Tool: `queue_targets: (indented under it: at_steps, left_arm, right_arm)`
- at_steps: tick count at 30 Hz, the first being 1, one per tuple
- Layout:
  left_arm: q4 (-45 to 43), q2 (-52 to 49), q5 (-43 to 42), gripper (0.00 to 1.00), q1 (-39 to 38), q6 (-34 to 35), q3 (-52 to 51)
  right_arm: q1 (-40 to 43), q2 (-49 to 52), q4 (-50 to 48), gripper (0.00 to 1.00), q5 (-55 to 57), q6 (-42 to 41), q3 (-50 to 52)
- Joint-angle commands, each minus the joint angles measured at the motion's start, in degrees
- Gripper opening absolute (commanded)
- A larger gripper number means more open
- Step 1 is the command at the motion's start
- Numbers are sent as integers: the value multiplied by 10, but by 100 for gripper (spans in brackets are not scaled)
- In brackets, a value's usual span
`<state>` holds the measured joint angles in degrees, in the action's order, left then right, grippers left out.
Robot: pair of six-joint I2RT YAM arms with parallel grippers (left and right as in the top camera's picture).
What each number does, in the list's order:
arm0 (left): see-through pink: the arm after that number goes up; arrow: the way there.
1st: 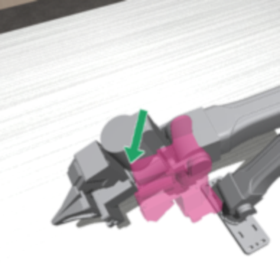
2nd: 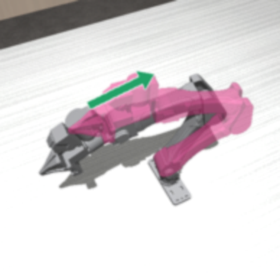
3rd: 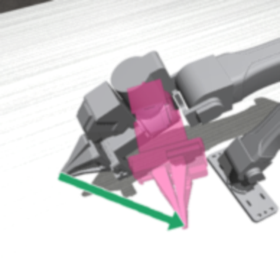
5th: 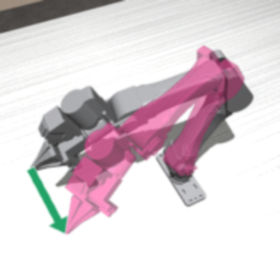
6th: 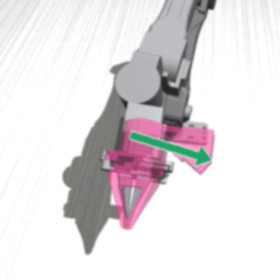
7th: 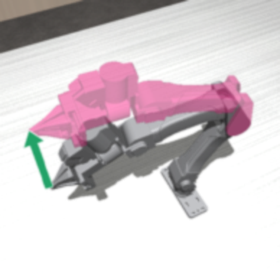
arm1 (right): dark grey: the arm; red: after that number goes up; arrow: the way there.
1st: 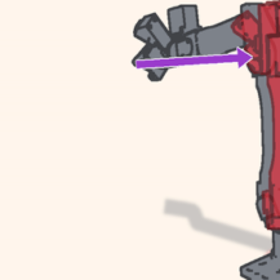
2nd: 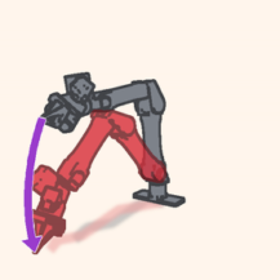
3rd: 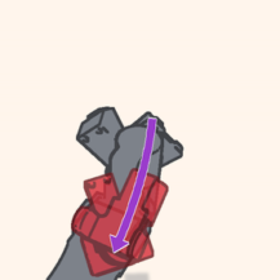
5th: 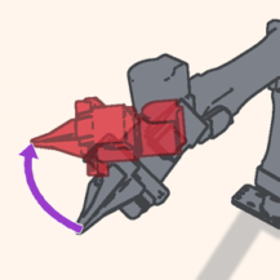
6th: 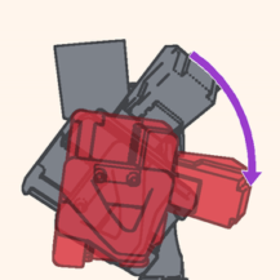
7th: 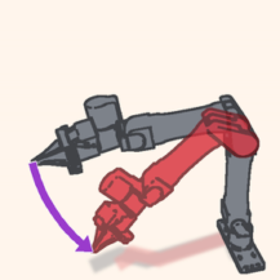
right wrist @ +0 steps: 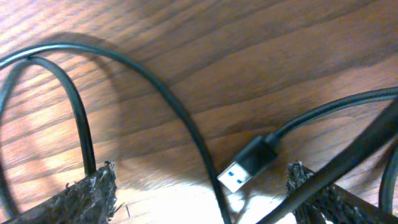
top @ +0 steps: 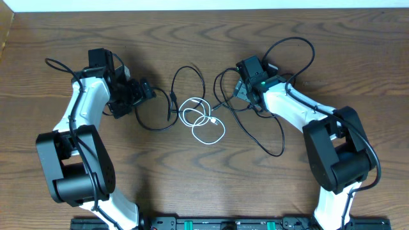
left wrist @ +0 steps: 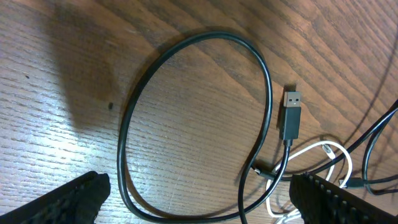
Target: Untangle cables
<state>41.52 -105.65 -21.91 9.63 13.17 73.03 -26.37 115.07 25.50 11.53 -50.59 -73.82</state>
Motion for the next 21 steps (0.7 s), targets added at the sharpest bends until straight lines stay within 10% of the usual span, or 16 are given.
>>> queue_targets:
  at_steps: [1,21]
  left_arm:
    - [-1,4,5,98,-1,5,-6]
    - [-1,4,5,98,-1,5,-6]
  right_arm:
    - [-13,-25,0,85,-6,14,0]
    - [-22,-38,0,76,-8,42,0]
